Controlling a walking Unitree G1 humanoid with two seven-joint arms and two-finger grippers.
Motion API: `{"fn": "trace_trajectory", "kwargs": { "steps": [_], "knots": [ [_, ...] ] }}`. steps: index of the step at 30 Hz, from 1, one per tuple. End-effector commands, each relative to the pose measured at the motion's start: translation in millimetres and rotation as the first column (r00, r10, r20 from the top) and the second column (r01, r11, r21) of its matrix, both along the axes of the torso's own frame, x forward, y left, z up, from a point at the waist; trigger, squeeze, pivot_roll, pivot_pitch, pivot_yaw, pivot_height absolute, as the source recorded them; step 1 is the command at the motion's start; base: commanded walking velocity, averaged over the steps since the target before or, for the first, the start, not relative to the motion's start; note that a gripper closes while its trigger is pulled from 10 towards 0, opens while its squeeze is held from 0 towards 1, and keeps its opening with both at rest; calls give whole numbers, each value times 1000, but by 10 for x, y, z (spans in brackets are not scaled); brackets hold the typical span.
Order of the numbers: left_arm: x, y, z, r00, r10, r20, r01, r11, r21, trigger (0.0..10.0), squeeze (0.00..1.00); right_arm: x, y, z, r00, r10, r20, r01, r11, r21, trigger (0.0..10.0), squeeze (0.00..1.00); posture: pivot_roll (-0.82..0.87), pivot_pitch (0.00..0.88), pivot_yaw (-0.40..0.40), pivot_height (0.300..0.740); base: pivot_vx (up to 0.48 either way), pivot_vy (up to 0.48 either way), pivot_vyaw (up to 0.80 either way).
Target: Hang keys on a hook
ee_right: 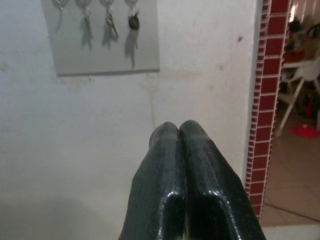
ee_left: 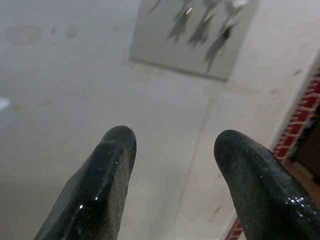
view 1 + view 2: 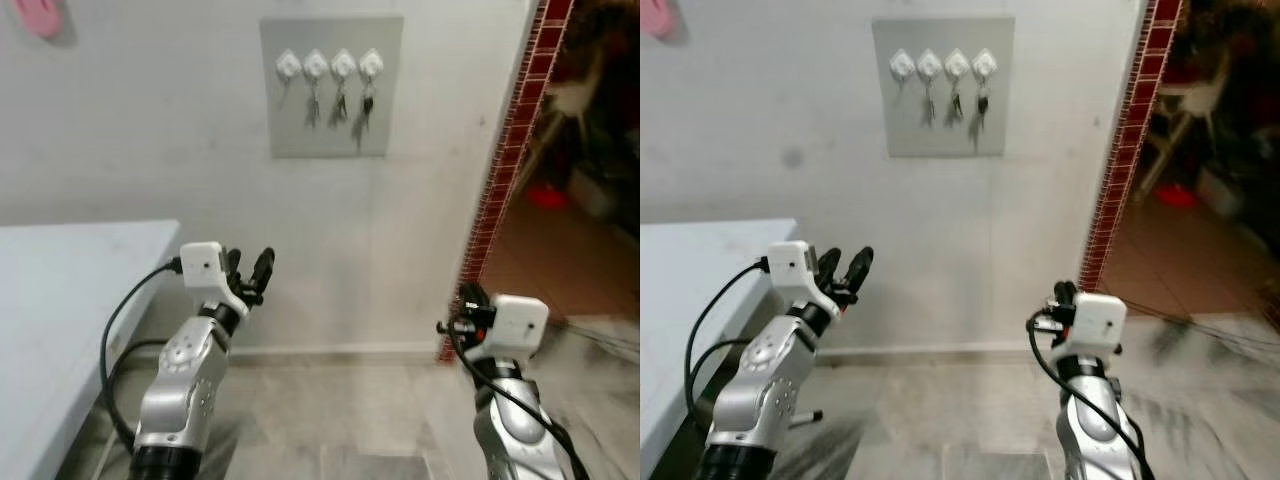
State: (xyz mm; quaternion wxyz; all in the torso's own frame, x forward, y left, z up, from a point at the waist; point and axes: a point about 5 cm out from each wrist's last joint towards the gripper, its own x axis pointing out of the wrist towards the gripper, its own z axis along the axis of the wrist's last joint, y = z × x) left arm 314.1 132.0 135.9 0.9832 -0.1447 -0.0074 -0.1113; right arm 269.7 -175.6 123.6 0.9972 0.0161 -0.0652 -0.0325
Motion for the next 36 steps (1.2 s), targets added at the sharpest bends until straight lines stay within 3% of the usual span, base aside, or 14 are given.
{"fn": "trace_trajectory", "kwargs": {
  "steps": [1,8,12,15,36],
  "knots": [
    [15,27,16,1000,7,0,-7,1000,4,10000,0,14,53,57,999,20,24,-21,1000,7,10000,0,-66,0,4,740,334,0,0],
    [-1,2,43,999,17,30,-16,1000,-18,10000,0,32,61,71,999,36,26,-36,999,4,10000,0,-65,0,-4,740,141,0,0],
    [7,-6,11,1000,12,1,-12,999,-34,10000,0,34,65,76,999,41,27,-41,999,2,10000,0,-68,0,-6,740,0,104,0],
    [11,-9,6,1000,17,0,-17,1000,-22,10000,0,28,65,75,999,44,25,-44,999,-2,10000,0,-69,0,-9,740,0,407,0],
    [47,26,-22,998,52,-38,-52,999,6,10000,0,39,45,131,998,42,48,-42,999,-3,10000,0,-69,0,-17,740,0,0,0]
  ]
}}
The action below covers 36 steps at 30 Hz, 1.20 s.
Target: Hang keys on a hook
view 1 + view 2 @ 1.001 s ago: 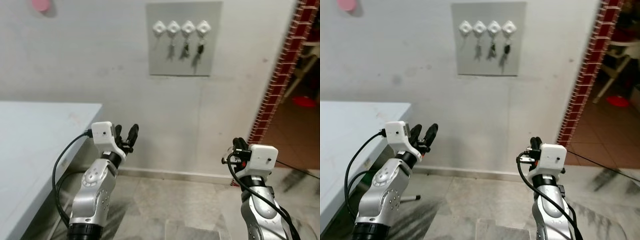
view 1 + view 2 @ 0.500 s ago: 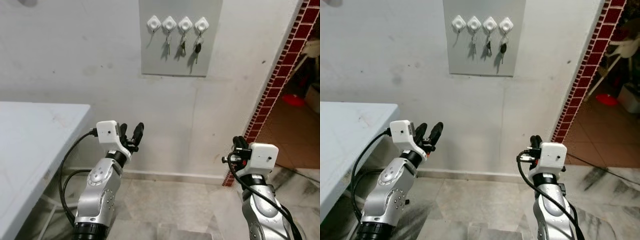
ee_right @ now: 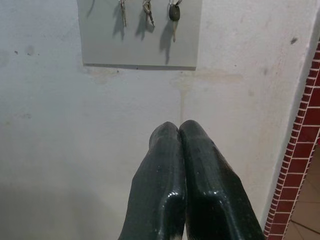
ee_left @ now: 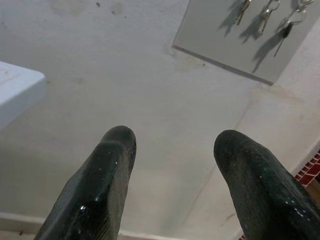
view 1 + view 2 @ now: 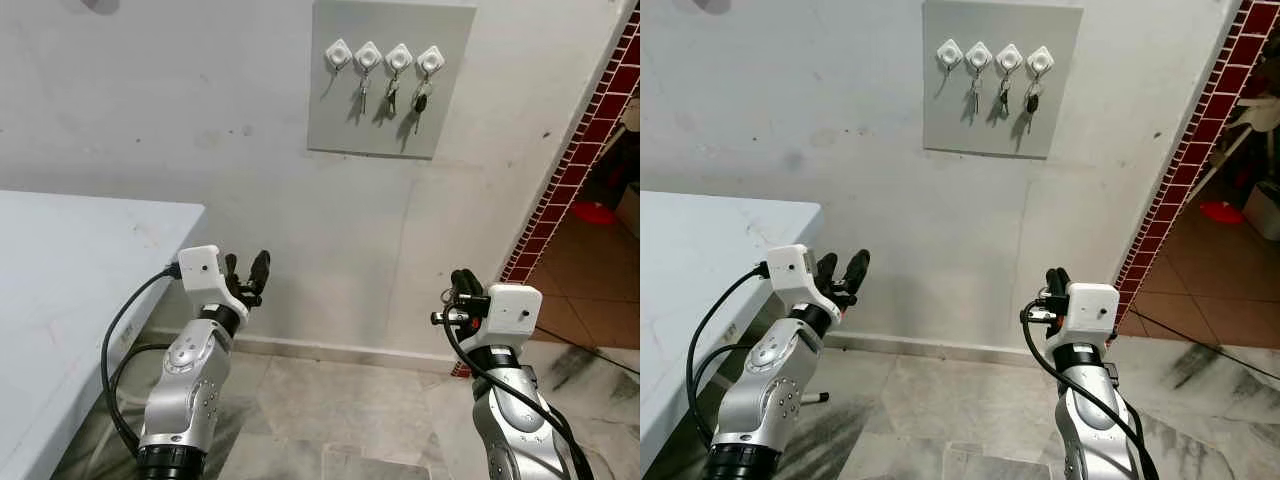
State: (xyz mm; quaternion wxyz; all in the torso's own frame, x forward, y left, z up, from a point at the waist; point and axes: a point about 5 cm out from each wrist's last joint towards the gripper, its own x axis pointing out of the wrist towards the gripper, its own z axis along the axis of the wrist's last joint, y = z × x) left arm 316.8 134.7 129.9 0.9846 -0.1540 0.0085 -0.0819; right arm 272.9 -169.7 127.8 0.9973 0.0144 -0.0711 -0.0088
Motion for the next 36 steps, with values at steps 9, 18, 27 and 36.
{"fn": "trace_trajectory", "kwargs": {
  "steps": [9,18,27,36],
  "knots": [
    [9,70,139,998,-16,66,12,998,63,10000,0,-19,-40,232,992,19,121,-22,1000,22,10000,0,-67,0,-18,740,30,0,0],
    [38,141,228,996,-7,88,1,998,63,10000,0,-9,-33,350,988,31,154,-35,999,22,10000,0,-66,0,-18,740,306,0,0],
    [49,144,272,995,1,102,-6,999,48,10000,0,-2,-16,356,987,42,155,-47,999,28,10000,0,-59,0,-23,740,342,0,0],
    [41,139,277,995,4,103,-8,999,39,10000,0,3,3,349,987,52,149,-58,998,31,10000,0,-55,0,-26,740,356,0,0]
  ]
}}
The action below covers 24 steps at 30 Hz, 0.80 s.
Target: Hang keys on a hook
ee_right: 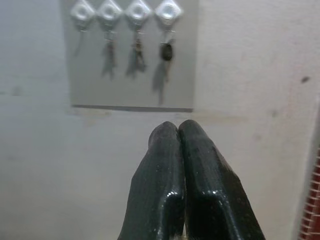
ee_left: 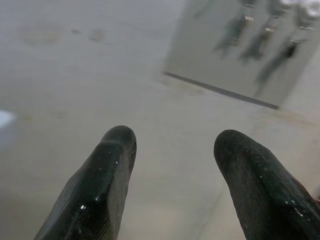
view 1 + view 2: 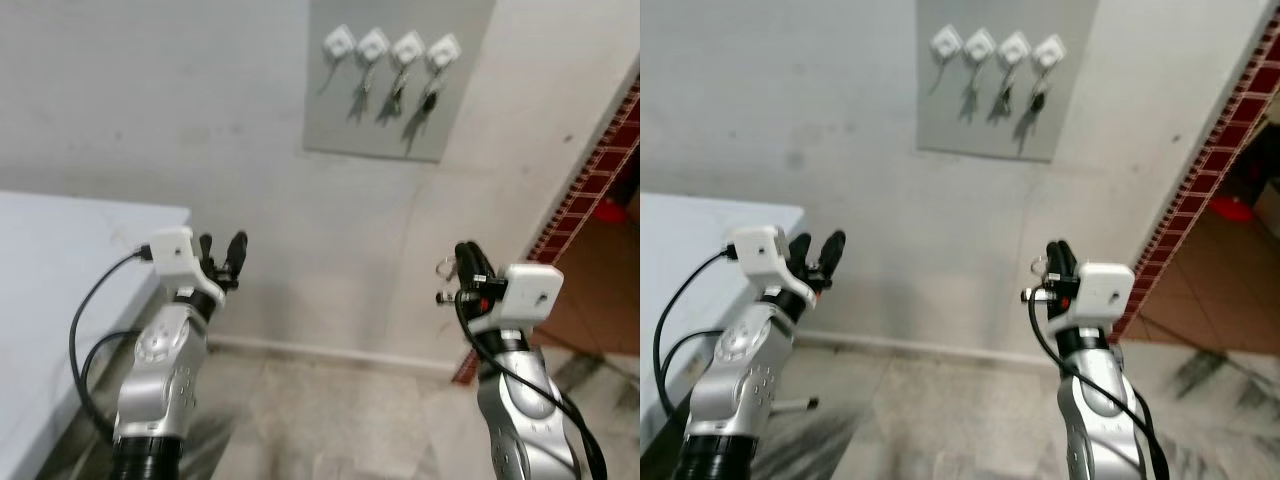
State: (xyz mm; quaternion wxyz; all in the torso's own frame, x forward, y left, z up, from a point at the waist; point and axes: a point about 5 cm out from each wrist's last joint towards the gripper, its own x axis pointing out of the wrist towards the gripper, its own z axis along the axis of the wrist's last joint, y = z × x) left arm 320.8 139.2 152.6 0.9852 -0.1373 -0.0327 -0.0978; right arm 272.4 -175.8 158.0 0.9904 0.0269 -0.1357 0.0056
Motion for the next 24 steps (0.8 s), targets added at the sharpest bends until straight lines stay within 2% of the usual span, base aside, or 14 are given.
{"fn": "trace_trajectory", "kwargs": {
  "steps": [1,20,24],
  "knots": [
    [2,94,49,1000,25,14,-26,1000,11,10000,0,9,67,48,999,28,19,-28,1000,11,10000,0,-55,0,-26,740,356,0,0],
    [-16,69,34,1000,24,4,-24,1000,-12,10000,0,13,102,42,999,52,11,-52,999,12,10000,0,-49,0,-36,740,343,0,0],
    [-21,63,22,1000,23,-2,-23,1000,-15,10000,0,10,102,42,998,54,10,-55,998,12,10000,0,-48,0,-37,740,145,367,0]
  ]
}}
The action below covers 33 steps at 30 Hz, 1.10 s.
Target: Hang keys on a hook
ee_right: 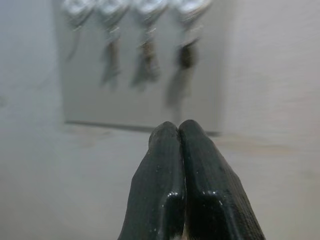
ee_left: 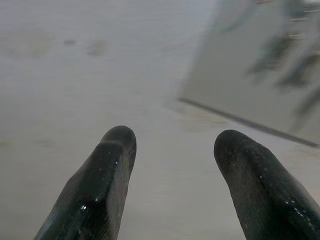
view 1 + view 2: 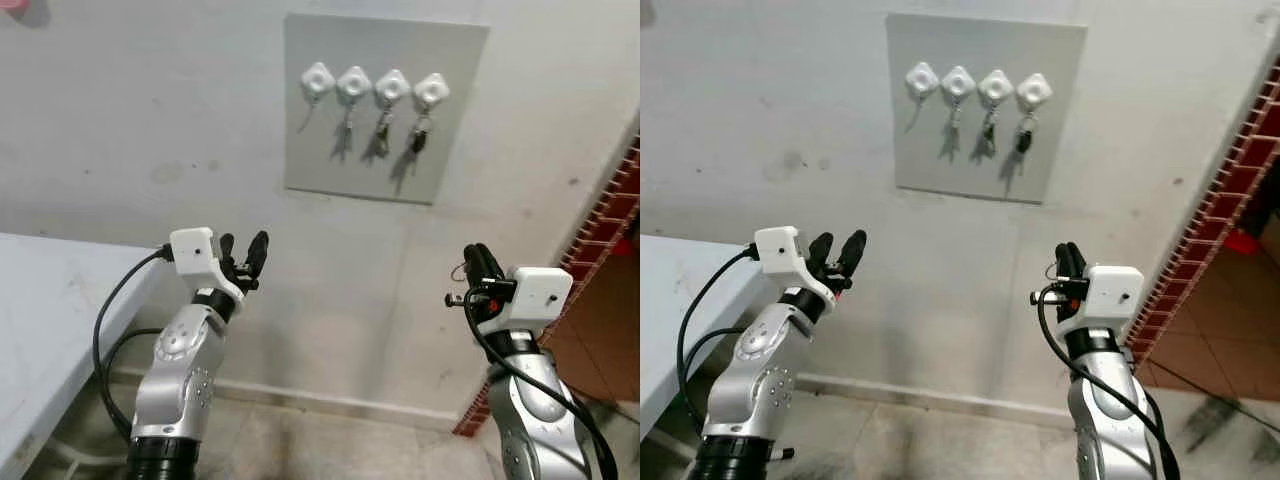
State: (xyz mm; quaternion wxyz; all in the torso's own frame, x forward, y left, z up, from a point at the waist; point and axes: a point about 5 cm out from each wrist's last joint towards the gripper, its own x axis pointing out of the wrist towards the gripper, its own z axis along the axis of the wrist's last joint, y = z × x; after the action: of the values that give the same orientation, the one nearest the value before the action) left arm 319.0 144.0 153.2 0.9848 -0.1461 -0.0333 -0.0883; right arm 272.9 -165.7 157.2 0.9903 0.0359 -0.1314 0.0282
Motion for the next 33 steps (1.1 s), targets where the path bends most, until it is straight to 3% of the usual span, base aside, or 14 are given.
{"fn": "trace_trajectory", "kwargs": {
  "steps": [1,12,18,33],
  "knots": [
    [-5,13,16,1000,5,0,-5,1000,5,10000,0,5,2,50,1000,8,17,-8,1000,1,10000,0,-47,0,-38,740,0,431,0],
    [-8,12,3,1000,6,-6,-6,1000,29,10000,0,-1,11,48,1000,10,14,-10,1000,3,10000,0,-48,0,-40,740,69,418,0],
    [-3,-5,10,1000,-2,-1,2,997,83,10000,0,0,11,46,1000,10,12,-10,1000,5,10000,0,-48,0,-39,740,361,0,0],
    [-2,-7,36,1000,-9,13,8,994,110,10000,0,2,35,48,1000,11,14,-11,1000,13,10000,0,-46,0,-34,740,408,0,0]
  ]
}}
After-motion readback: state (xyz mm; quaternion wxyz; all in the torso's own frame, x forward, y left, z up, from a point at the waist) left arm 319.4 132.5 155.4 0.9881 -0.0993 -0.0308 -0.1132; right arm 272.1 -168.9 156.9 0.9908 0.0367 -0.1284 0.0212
